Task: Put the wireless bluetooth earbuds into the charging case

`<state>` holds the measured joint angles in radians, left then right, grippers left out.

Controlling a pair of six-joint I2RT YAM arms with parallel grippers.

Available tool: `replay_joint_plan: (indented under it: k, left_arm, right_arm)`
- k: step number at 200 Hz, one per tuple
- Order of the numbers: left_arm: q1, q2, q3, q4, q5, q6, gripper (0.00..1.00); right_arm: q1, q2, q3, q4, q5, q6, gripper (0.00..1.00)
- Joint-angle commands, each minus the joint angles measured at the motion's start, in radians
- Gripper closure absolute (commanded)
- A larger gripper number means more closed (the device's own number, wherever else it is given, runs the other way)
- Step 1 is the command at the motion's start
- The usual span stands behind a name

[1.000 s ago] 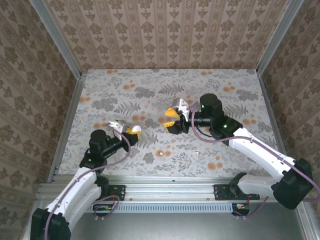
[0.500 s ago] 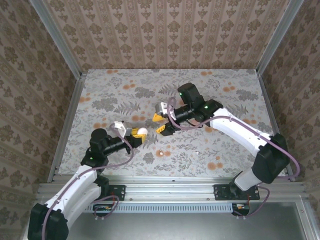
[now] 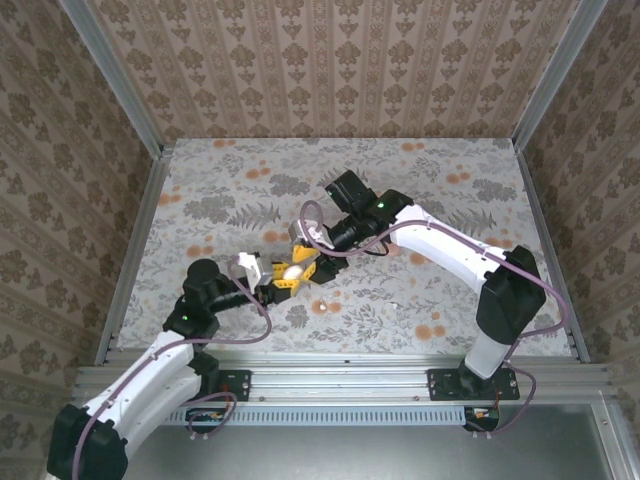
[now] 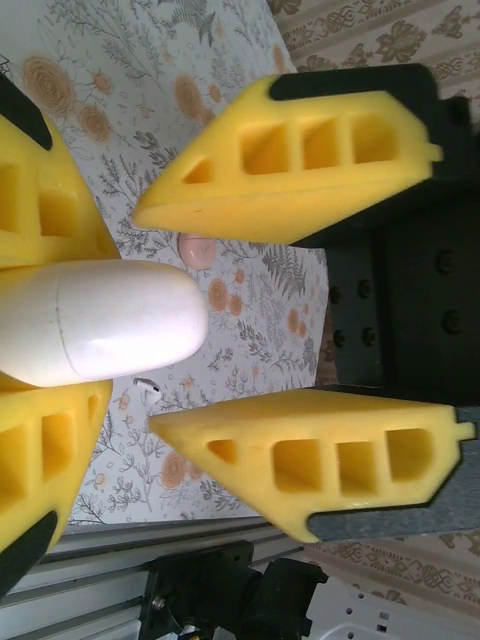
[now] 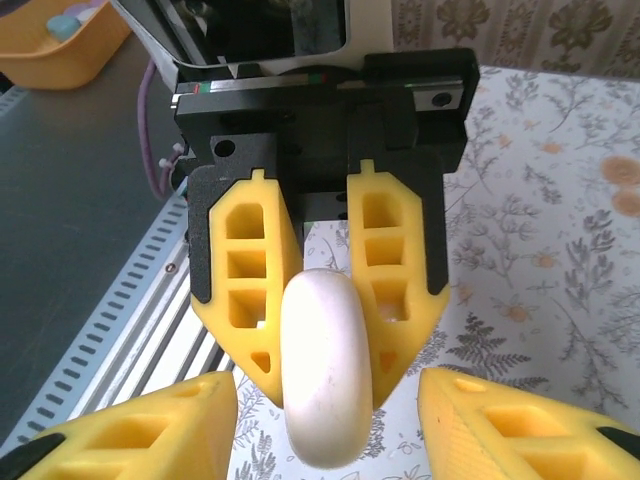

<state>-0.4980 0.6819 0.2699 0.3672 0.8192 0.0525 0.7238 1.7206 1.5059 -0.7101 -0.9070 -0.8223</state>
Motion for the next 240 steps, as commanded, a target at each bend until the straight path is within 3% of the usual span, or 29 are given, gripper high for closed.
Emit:
replay_joint_plan:
  k: [1, 25, 56, 78, 104, 125, 167, 240]
  left_arm:
    - [-0.006, -0.02, 0.027, 0.002, 0.012, 0.041, 1.0]
    - [-0.008, -0.03, 0.026, 0.0, 0.012, 0.043, 1.0]
    - [-0.01, -0.038, 0.022, 0.001, 0.001, 0.042, 1.0]
    - [-0.012, -0.045, 0.022, -0.003, -0.014, 0.041, 0.99]
    - [-0.022, -0.064, 0.013, -0.02, -0.05, 0.055, 0.7]
    - [-0.04, -0.068, 0.013, -0.051, -0.076, 0.078, 0.6]
    - [-0.065, -0.055, 0.026, -0.096, -0.089, 0.116, 0.58]
    - [-0.076, -0.021, 0.038, -0.107, -0.088, 0.12, 0.59]
  right_arm:
    - [0.015, 0.029, 0.048, -0.098, -0.041, -0.063, 0.52]
    - [0.015, 0.04, 0.057, -0.109, -0.046, -0.076, 0.64]
    - [0.016, 0.032, 0.064, -0.118, -0.032, -0.091, 0.9]
    - [0.014, 0.016, 0.056, -0.106, -0.004, -0.092, 0.93]
    - [0.012, -0.008, 0.056, -0.115, 0.068, -0.095, 0.93]
    - [0.012, -0.024, 0.059, -0.132, 0.147, -0.105, 0.93]
    - [0.014, -0.02, 0.105, -0.228, 0.251, -0.147, 0.93]
    - [0.047, -0.014, 0.141, -0.245, 0.226, -0.166, 0.93]
